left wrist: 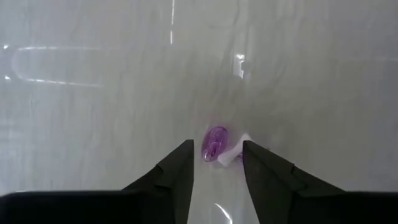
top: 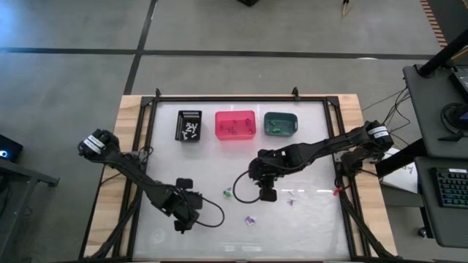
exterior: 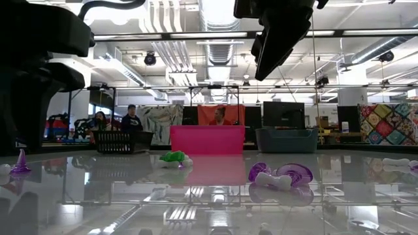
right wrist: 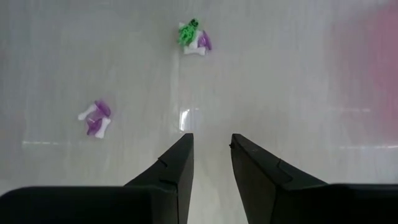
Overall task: Sort Halloween decoration
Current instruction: Put the purple hat toy into the pink bin
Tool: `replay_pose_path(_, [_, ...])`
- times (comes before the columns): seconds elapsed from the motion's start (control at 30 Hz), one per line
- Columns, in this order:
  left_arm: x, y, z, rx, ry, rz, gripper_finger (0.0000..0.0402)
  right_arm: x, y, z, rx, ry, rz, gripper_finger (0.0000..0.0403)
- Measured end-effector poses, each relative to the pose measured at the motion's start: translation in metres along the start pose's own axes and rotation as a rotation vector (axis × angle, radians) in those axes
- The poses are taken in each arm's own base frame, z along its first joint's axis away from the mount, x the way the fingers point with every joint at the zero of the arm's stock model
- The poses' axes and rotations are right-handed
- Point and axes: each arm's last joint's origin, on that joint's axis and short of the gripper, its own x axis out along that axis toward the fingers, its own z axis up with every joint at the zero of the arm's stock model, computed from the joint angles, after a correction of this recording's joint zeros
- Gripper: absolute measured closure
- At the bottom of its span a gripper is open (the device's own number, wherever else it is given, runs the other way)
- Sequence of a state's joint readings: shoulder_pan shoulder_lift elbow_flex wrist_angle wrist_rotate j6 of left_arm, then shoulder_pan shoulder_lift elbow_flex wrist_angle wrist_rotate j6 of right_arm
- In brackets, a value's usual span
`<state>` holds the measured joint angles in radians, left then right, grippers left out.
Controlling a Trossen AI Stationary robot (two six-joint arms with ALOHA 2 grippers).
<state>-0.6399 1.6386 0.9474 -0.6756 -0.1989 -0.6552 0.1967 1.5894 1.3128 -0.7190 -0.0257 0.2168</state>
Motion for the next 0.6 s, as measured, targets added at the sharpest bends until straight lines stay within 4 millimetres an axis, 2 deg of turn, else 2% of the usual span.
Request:
replay_pose_path(0.33, [0.0001, 0.0, 0.0, 0.0, -0.001, -0.001, 0.0337, 0.0, 0.0, 0.0001, 0.0, -0.001, 0.0, 0.0301])
replay_pose_path(0.6, [0.0001, 0.0, 0.0, 0.009, -0.001, 0.0, 0.0398, 0.0, 0.0, 0.0, 0.0, 0.0, 0.0, 0.0307])
